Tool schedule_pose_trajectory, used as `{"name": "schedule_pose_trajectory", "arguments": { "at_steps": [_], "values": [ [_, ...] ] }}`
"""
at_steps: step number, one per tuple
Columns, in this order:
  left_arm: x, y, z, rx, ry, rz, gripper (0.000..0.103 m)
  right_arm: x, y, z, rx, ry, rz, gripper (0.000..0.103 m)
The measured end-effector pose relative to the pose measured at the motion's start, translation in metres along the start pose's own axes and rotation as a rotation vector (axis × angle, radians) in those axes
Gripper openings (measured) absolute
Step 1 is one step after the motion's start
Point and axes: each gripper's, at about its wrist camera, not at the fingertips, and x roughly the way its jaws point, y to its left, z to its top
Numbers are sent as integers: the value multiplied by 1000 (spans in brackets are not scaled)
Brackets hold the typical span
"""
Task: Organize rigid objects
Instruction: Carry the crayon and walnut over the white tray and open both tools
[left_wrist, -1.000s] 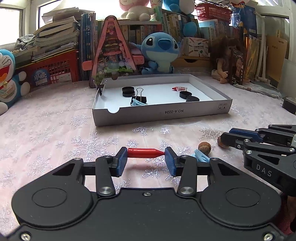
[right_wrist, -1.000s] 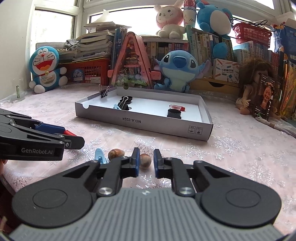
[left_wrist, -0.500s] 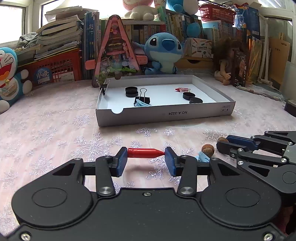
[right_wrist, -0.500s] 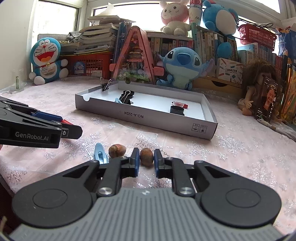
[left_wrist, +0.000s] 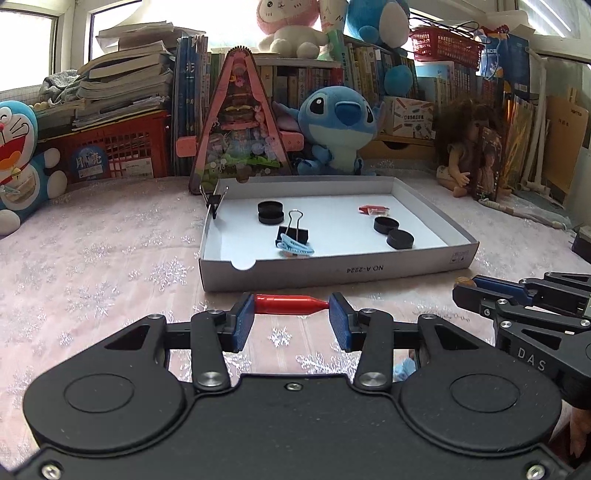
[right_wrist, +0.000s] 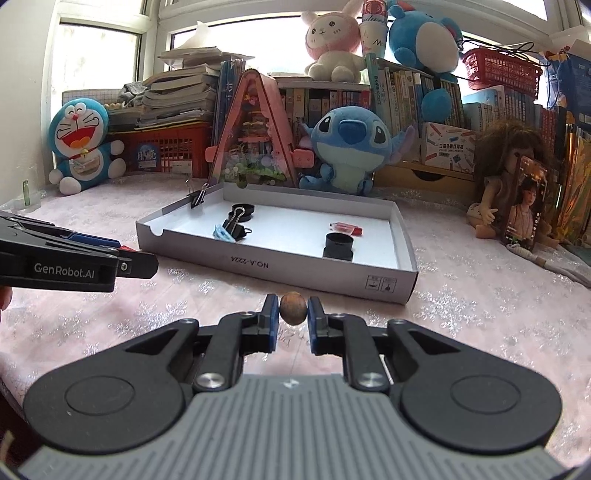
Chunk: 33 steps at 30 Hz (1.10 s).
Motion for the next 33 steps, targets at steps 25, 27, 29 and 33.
{"name": "schedule_pose_trajectory", "arguments": {
  "at_steps": [25,27,29,33],
  "values": [
    [105,19,60,-102,79,102,42,85,-64,41,160,125,-76,20],
    [111,19,58,-103,88,111,42,90,-63,41,160,131,-78,20],
    [117,18,57,-102,96,118,42,94,-62,41,154,137,-82,20],
    [125,18,55,-108,109,124,42,102,-62,40,143,153,-88,20]
  ]
}}
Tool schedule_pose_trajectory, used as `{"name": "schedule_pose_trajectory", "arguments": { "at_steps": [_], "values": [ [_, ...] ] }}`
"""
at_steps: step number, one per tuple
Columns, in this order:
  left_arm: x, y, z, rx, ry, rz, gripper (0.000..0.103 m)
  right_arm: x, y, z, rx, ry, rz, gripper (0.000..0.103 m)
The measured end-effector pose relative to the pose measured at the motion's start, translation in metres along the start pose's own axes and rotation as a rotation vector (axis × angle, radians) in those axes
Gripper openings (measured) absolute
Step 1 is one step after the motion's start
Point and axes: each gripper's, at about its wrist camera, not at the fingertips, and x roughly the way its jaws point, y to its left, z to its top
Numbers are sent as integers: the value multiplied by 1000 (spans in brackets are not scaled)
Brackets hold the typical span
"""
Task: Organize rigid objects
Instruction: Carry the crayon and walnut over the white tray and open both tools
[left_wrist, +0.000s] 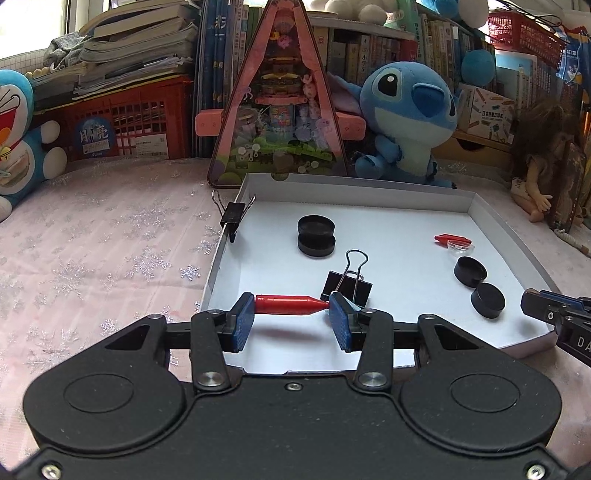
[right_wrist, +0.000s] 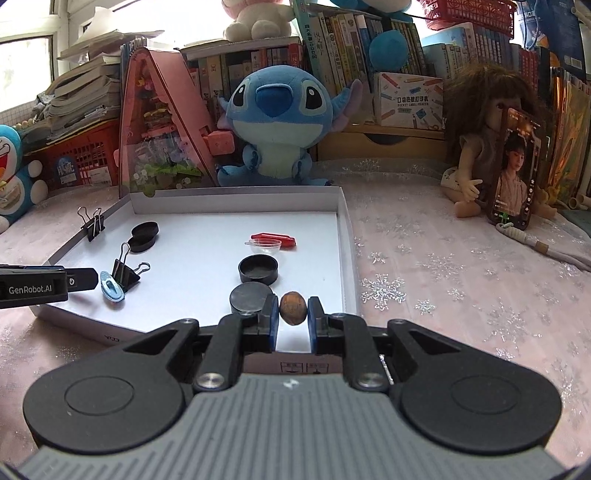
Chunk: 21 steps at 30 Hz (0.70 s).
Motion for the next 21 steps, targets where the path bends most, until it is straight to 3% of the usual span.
{"name": "schedule_pose_trajectory", "arguments": {
  "at_steps": [21],
  "values": [
    [16,-7,2,21,5,6,42,18,5,4,4,48,1,21]
  ]
}}
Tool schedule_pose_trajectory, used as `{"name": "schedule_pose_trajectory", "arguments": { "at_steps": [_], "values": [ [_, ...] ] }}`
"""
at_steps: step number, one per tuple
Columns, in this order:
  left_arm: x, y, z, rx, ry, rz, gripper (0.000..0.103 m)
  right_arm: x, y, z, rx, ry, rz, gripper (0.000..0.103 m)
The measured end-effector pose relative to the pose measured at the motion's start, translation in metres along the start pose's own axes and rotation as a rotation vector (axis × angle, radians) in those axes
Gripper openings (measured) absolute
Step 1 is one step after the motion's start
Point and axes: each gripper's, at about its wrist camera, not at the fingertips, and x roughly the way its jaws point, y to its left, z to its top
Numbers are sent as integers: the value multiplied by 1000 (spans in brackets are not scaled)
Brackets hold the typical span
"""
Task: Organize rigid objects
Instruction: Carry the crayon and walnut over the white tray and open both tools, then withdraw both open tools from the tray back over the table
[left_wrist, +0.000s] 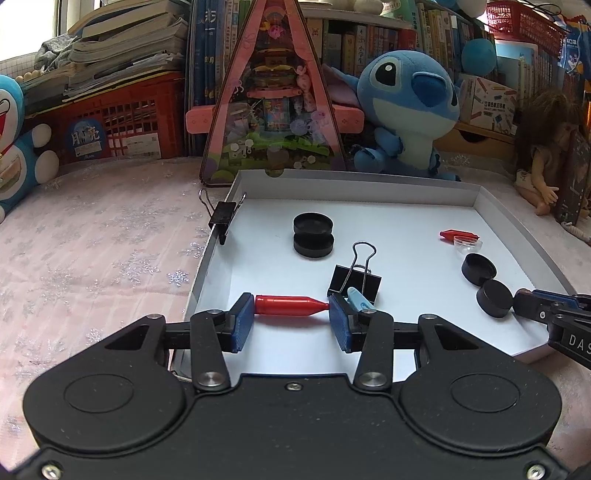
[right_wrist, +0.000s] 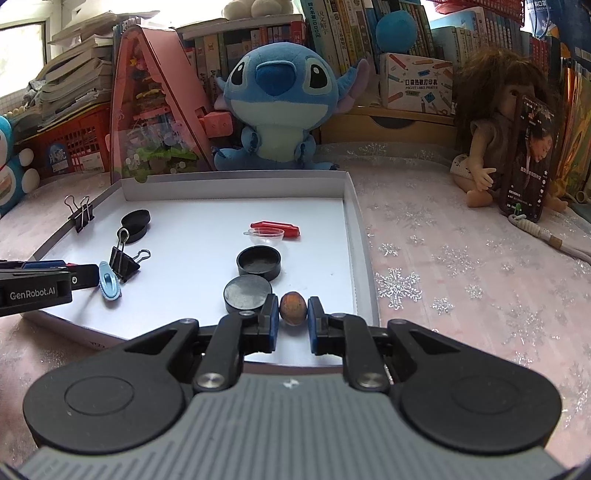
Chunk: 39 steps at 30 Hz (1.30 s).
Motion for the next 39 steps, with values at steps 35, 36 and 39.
{"name": "schedule_pose_trajectory", "arguments": {
  "at_steps": [35,36,39],
  "values": [
    [-95,-12,-37,152,-77,-152,79,-84,19,-32,-164,-170,78,72],
    [-97,-13,-39,158,-77,-159,79,-86,22,-35,-181,-175,79,72],
    [-105,-13,-47,174,-79,-174,79,-94,28,-44,-234,-185,96,73]
  ]
}}
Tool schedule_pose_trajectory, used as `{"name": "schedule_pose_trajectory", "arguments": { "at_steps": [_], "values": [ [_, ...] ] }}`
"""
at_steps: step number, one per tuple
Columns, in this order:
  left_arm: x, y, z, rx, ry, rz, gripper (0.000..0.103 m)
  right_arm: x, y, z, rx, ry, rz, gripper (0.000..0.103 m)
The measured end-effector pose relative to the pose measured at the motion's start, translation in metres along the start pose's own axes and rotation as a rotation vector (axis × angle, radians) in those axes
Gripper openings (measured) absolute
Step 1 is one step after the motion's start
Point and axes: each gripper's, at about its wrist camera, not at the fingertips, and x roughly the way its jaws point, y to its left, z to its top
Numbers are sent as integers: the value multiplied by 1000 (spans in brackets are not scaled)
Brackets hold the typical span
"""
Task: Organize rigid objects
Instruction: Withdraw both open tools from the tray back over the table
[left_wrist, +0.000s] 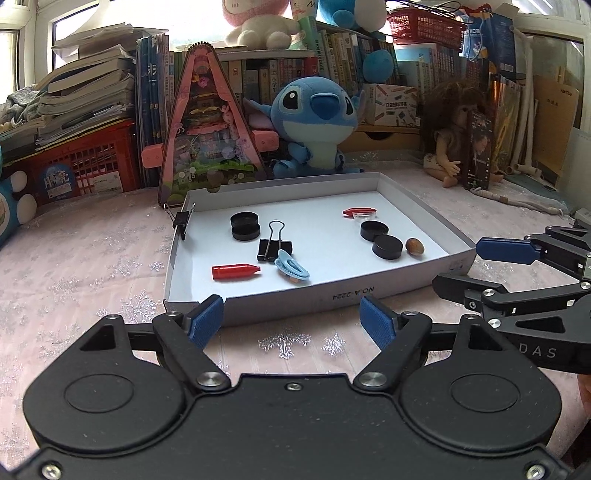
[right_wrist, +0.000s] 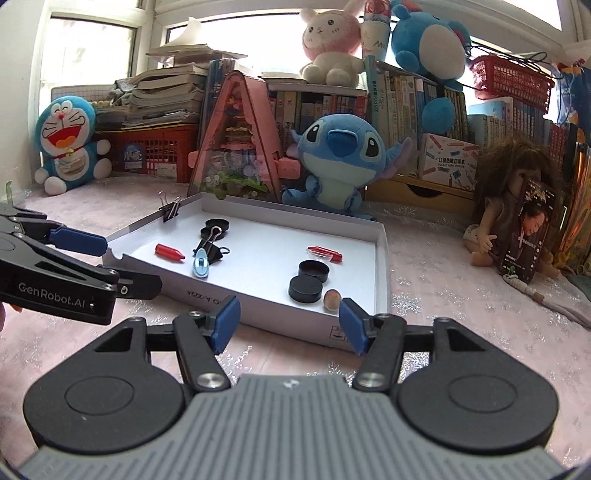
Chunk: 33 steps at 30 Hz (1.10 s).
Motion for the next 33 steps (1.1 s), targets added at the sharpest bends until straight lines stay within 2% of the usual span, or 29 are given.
{"name": "schedule_pose_trajectory", "arguments": {
  "at_steps": [6,24,27,31,33],
  "values": [
    [-15,-5,-20,44,14,-47,80,-12,7,-11,-25,6,39,73],
    [-48,-27,-61,183,7,-208,79,-23,5,-33,-10,38,49,73],
    [-43,-35,-63,206,21,-219,71,-24,5,-33,-12,37,45,73],
    [-36,-42,-65,212,39,-225,51,-25,4,-33,-10,38,45,73],
    [-34,-44,-65,200,40,-227,45,-26,4,-34,-9,40,46,73]
  ]
}}
